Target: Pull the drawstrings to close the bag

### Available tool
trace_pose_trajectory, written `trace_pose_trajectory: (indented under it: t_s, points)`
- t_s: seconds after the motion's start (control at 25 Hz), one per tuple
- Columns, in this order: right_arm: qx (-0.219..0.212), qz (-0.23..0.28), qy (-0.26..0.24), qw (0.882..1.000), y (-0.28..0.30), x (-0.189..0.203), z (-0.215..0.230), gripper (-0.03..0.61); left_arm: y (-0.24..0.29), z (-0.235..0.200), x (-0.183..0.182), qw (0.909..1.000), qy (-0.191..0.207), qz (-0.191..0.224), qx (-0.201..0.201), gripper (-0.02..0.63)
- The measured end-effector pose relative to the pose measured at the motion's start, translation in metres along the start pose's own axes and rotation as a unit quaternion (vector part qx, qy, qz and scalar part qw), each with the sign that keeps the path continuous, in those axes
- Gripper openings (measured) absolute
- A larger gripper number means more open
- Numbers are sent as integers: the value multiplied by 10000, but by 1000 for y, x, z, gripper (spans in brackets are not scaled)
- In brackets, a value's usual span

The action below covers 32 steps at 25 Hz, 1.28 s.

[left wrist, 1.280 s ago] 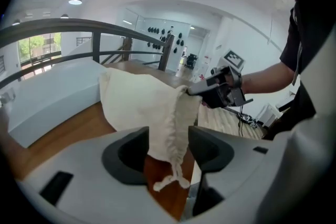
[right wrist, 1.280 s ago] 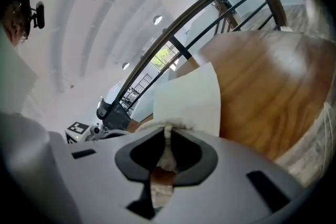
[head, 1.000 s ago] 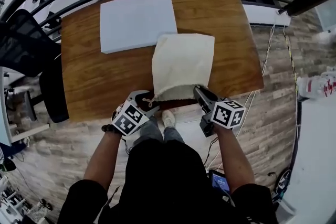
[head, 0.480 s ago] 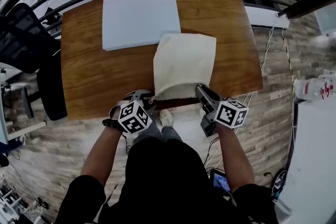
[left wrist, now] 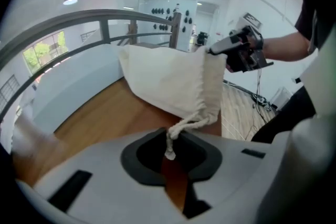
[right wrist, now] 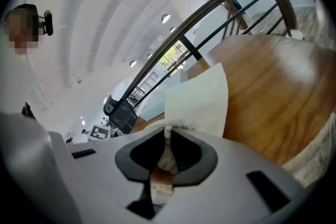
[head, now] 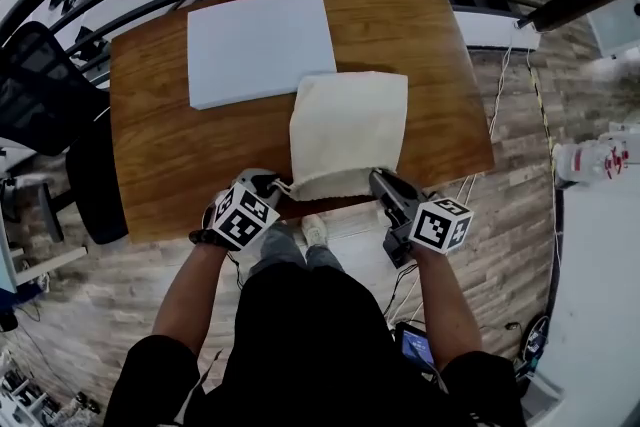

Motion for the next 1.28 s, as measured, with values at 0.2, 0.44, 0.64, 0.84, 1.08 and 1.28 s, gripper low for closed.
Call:
trace_pose_trajectory:
  t_s: [0.2,0.44,0.64,0.84,1.08,1.28]
  points:
    - [-577,78,-154,9982,-7,6,-16,34,-21,-31,2,9981,-267,-55,-549,43]
    - [-1200,557,311,9907,-14,1,-18,28,-27,-54,1,9942,-212,-379,-984,43]
    - [-883,596,84,9943,-13,-7,-14,28,-39,-64,-7,9961,-212,-174,-843,43]
    - [-620,929,181,9936,-2,-19,-16,28,-55,-65,-13,9952,212,-243,-928,43]
    - [-612,1337,463,9881,16,-44,-29,26,-96,-78,-3,9917,271,-168,-1249,43]
    - [-381,1575,590,9850,29,-60,-40,26,-128,-91,18,9870,210,-136,-1587,43]
Point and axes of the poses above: the fingertips, and each gripper's own axes: y forward along the fingers, z to its right, x out of its underside, the point moved 10 cm from there along -y, backward along the fingers, and after that the axes turned 7 degrees about x, right-handed, at the moved point
